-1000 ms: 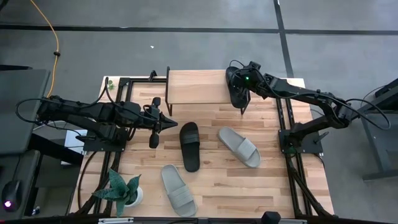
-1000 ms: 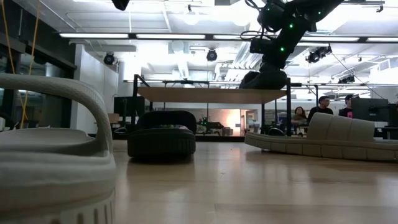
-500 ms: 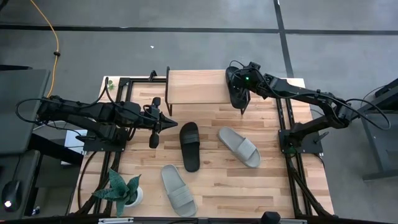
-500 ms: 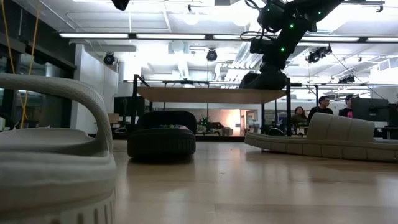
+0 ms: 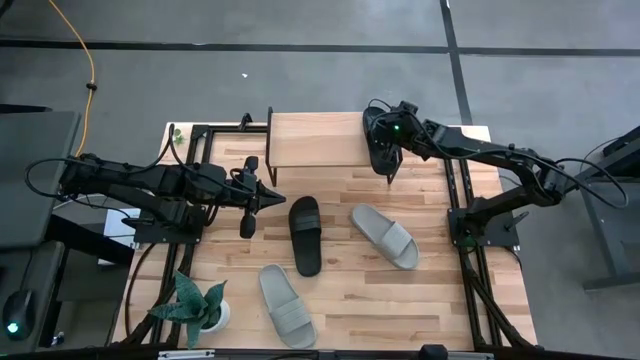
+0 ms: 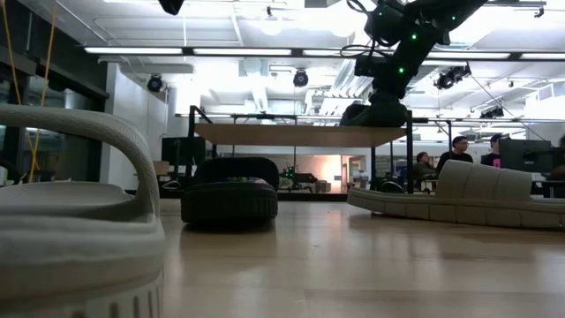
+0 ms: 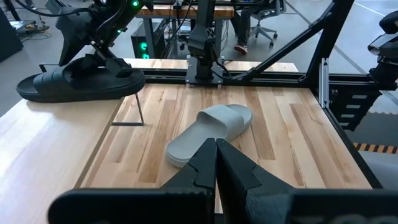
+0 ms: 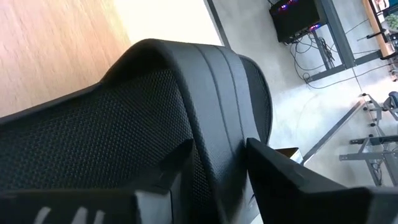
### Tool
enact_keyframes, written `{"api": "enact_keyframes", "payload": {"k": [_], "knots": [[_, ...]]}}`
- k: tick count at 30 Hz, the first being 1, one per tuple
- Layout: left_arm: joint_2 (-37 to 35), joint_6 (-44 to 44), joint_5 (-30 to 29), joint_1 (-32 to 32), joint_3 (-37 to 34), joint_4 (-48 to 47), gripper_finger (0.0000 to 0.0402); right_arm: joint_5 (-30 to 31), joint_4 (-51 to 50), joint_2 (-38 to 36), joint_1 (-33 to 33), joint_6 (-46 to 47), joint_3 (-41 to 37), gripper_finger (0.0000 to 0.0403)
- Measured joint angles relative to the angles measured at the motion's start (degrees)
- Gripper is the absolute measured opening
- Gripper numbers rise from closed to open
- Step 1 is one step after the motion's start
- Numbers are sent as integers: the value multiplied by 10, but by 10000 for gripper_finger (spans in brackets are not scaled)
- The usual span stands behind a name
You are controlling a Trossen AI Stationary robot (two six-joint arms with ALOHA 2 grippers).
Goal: Pick and place slides into the shelf
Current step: Put the bottom black slide on the shelf
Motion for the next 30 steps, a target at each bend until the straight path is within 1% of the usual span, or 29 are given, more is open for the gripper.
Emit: {"api": "enact_keyframes", "payload": {"k": [5,24,30], "knots": [[0,0,0,0,0,0,1,8,-5,0,8,0,0,135],[0,0,0,0,0,0,1,6,-8,-1,9,1,0,135],[0,0,0,0,0,0,1,-8,-19,-17,9,9,0,135]]}}
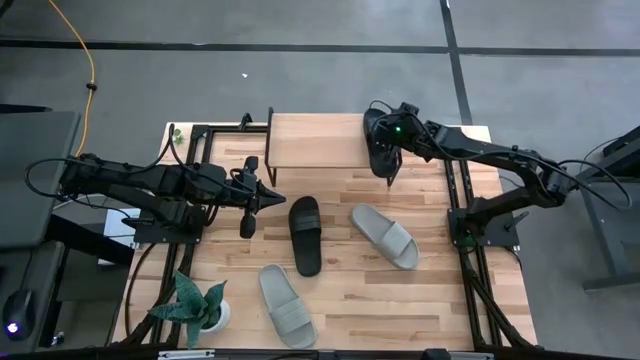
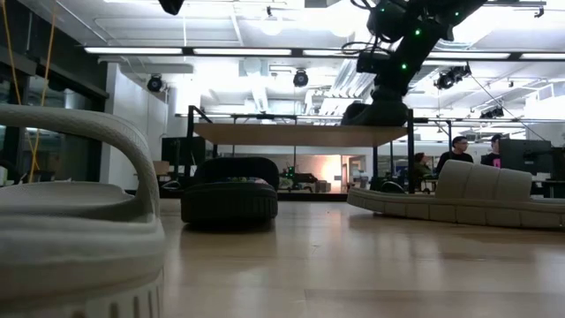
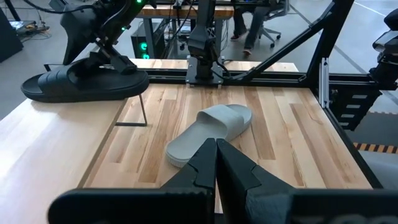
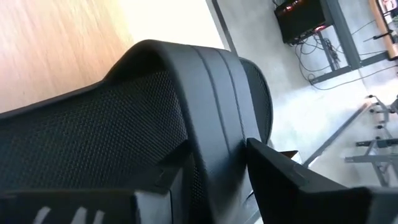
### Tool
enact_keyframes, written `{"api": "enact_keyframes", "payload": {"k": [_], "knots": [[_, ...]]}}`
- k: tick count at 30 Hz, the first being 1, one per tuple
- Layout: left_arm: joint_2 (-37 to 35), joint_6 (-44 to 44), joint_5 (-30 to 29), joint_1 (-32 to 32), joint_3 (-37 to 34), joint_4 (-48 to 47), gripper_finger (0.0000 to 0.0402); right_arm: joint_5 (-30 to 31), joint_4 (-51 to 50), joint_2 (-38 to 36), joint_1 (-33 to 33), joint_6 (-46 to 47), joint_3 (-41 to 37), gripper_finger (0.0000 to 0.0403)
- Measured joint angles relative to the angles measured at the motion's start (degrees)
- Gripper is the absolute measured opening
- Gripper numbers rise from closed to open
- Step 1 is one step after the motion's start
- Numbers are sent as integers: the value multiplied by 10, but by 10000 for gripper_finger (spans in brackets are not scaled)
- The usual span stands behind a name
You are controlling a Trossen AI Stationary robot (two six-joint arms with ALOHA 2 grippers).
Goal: Pick and place slides into the shelf
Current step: Put the bottom black slide on the shelf
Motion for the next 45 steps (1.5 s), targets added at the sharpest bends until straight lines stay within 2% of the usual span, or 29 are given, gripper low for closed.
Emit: {"api": "enact_keyframes", "payload": {"k": [14,25,29,40,45], "knots": [[0,0,0,0,0,0,1,-37,-43,-19,5,23,0,139],[6,1,0,0,0,1,1,-32,-45,-21,5,23,0,219],[9,2,0,0,0,1,1,-29,-46,-24,5,23,0,236],[8,2,0,0,0,1,1,-15,-55,-25,18,32,0,240],[8,2,-1,0,0,1,1,-4,-74,-25,30,34,25,240]]}}
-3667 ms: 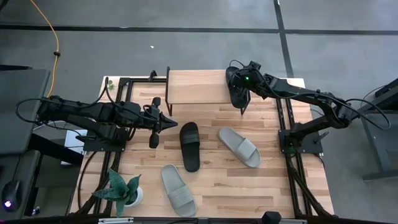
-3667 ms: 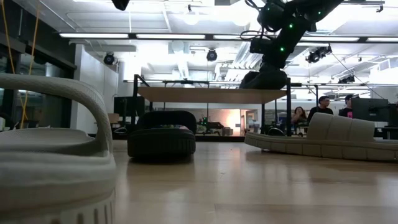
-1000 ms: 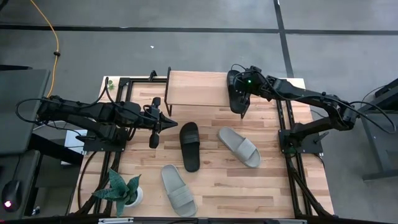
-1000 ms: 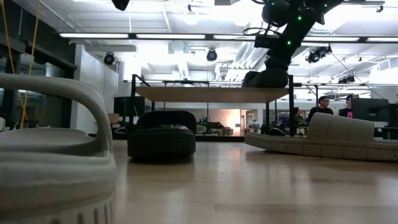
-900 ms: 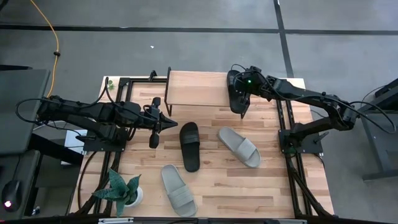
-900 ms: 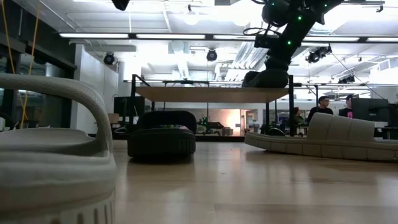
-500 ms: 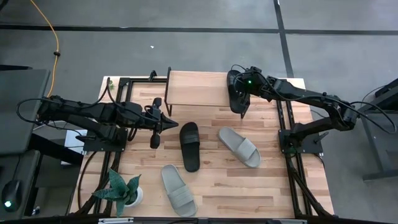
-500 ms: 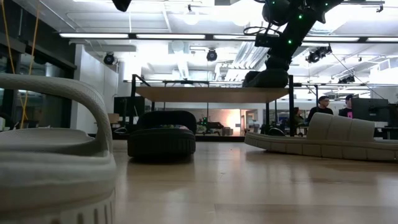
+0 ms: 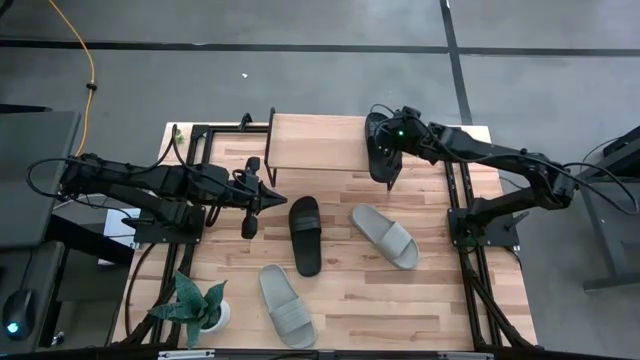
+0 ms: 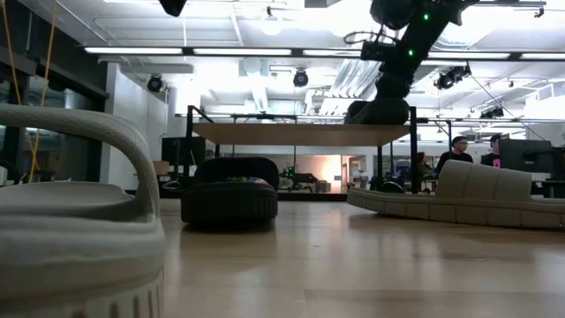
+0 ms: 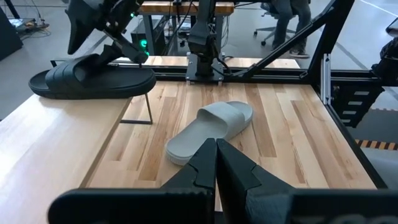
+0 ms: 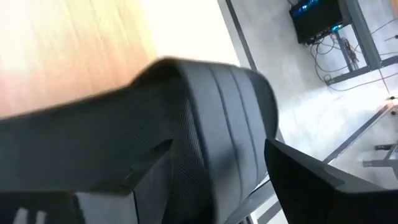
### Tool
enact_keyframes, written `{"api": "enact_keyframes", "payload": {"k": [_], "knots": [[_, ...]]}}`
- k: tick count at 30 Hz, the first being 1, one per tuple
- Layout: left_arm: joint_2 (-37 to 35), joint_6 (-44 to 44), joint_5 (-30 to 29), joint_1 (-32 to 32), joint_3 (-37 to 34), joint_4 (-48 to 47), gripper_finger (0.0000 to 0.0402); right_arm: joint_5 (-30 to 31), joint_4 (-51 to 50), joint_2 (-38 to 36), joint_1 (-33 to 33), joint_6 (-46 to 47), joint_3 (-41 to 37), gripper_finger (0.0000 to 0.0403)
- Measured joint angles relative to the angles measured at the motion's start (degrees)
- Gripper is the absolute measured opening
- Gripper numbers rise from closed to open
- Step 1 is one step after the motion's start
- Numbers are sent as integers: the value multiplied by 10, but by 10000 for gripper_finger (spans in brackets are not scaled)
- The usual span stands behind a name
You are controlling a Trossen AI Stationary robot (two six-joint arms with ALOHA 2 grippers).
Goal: Pick and place slides into the shelf
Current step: Put the bottom black slide on the shelf, then put the black slide on the shelf
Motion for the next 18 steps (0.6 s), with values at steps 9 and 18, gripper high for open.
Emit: {"api": "enact_keyframes", "payload": {"k": [9,18], "knots": [[0,0,0,0,0,0,1,-5,-58,-1,33,29,59,240],[0,0,0,0,0,-1,1,-5,-89,-1,85,65,62,240]]}}
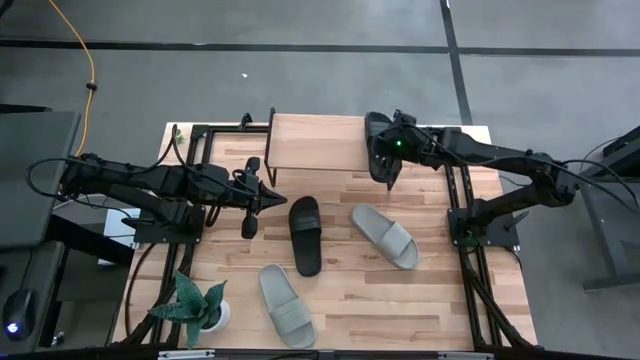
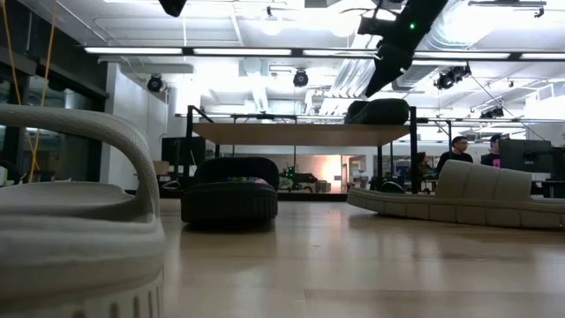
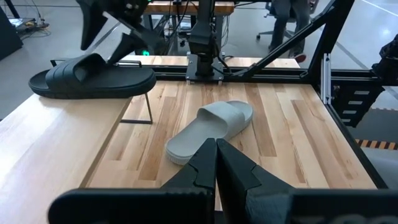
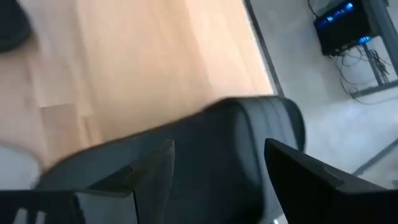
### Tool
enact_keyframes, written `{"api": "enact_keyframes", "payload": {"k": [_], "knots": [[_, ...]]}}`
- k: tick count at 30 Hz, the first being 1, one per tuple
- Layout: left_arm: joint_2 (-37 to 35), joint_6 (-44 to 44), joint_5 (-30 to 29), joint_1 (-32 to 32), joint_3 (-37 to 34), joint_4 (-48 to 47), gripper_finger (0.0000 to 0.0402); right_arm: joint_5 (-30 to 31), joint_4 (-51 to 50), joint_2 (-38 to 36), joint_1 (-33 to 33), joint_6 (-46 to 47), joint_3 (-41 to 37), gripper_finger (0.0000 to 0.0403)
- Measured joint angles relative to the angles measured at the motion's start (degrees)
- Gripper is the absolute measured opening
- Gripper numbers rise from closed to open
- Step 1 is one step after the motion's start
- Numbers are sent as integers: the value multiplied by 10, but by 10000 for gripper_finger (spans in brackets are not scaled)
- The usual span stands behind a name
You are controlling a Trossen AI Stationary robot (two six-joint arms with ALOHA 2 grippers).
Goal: Pick and place slides into the shelf
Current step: Put the black slide on the shelf
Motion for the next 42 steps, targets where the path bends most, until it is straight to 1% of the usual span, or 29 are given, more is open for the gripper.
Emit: {"api": "enact_keyframes", "payload": {"k": [11,16,28,32,37,42], "knots": [[0,0,-2,0,0,0,1,-2,11,0,99,45,0,240],[0,0,-2,0,0,0,1,-2,34,0,148,68,0,240],[0,1,-2,0,0,0,1,61,108,10,261,80,0,240],[0,2,-2,0,0,0,1,79,120,29,291,89,0,240],[0,3,-3,0,0,-1,1,95,140,72,314,99,0,240],[0,4,-6,0,0,-1,1,96,182,116,324,74,-1,240]]}}
